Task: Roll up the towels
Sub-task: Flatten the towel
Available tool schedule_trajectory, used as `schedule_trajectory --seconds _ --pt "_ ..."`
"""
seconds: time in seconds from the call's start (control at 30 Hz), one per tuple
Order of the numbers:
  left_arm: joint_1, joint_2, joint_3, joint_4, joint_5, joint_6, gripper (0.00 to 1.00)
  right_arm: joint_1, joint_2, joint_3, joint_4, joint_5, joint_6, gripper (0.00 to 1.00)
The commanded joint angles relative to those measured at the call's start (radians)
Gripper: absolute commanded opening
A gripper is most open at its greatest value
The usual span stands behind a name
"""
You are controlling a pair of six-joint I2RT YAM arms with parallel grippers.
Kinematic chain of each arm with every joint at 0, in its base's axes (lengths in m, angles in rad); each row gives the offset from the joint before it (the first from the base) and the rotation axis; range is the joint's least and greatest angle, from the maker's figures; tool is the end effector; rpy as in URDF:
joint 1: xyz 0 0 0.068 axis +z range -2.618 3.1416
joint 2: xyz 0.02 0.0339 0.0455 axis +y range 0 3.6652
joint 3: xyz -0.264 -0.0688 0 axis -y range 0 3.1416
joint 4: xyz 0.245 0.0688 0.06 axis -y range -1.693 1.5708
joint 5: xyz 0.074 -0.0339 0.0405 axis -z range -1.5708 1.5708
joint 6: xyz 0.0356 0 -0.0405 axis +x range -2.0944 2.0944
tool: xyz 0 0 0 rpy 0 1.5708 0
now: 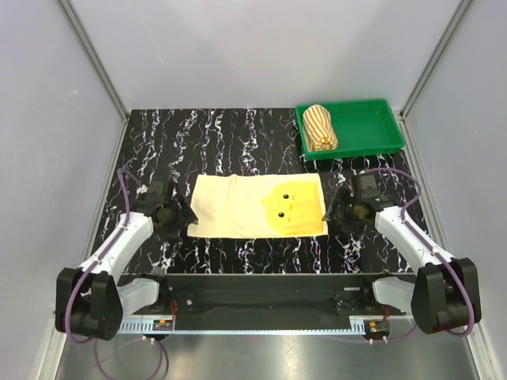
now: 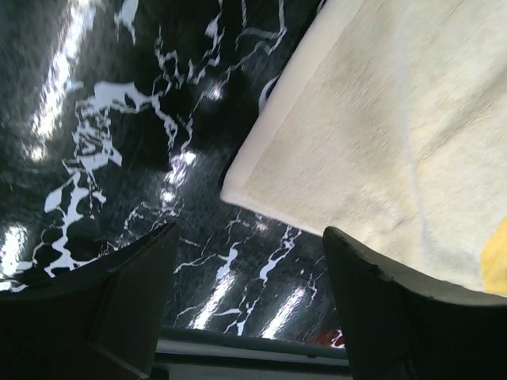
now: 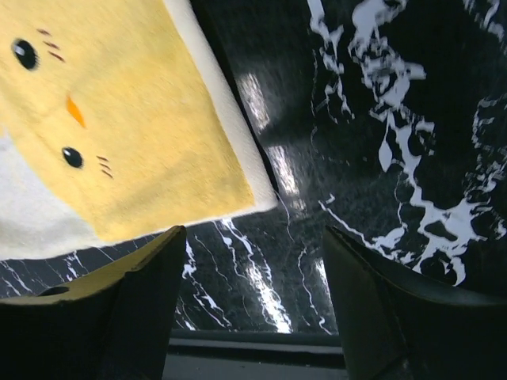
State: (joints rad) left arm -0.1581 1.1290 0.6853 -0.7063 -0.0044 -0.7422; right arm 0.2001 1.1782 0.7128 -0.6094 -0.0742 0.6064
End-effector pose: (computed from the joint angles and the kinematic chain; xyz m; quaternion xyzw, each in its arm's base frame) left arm 0.1965 -0.0312 0.2011 -0.2820 0.9364 -0.0889 0.1890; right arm 0.2121 0.0457 0.2048 0.1865 0.9507 0.1293 0.2115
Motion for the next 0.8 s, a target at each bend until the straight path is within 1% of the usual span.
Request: schedule_trajectory --seconds 0.0,0.07,0.23,0.27,0.3,0.47,0.63,0.7,0.73,0.77 --pt "-0.003 -0.066 -0.079 0.083 0.078 -0.066 0.77 -0.002 -0.011 -0.05 0.026 -0.065 0.068 0.75" --pt "-0.003 -0.048 -0.113 0.113 0.109 -0.074 0.77 -0.002 0.021 -0.075 0.068 -0.111 0.096 0.72" --pt "-0.003 0.046 -0.176 0.221 0.165 -0.083 0.75 -0.002 0.103 -0.088 0.126 -0.119 0.108 0.65" --pt "-0.003 0.067 -0.179 0.231 0.164 -0.085 0.75 -0.002 0.125 -0.087 0.137 -0.115 0.099 0.64" --pt "-0.003 0.077 -0.178 0.238 0.156 -0.083 0.75 -0.002 0.138 -0.085 0.141 -0.114 0.099 0.6" --pt "-0.003 0.118 -0.165 0.254 0.139 -0.077 0.75 -0.002 0.175 -0.087 0.171 -0.107 0.105 0.54" --pt "-0.003 0.147 -0.161 0.26 0.132 -0.075 0.74 -0.004 0.19 -0.084 0.175 -0.092 0.105 0.39" --pt "-0.003 0.153 -0.162 0.264 0.13 -0.075 0.74 -0.001 0.195 -0.084 0.18 -0.088 0.105 0.36" --pt "-0.001 0.153 -0.164 0.266 0.13 -0.075 0.73 -0.002 0.201 -0.082 0.181 -0.091 0.102 0.31" --pt "-0.001 0.152 -0.167 0.266 0.132 -0.075 0.73 -0.002 0.202 -0.082 0.183 -0.091 0.102 0.29"
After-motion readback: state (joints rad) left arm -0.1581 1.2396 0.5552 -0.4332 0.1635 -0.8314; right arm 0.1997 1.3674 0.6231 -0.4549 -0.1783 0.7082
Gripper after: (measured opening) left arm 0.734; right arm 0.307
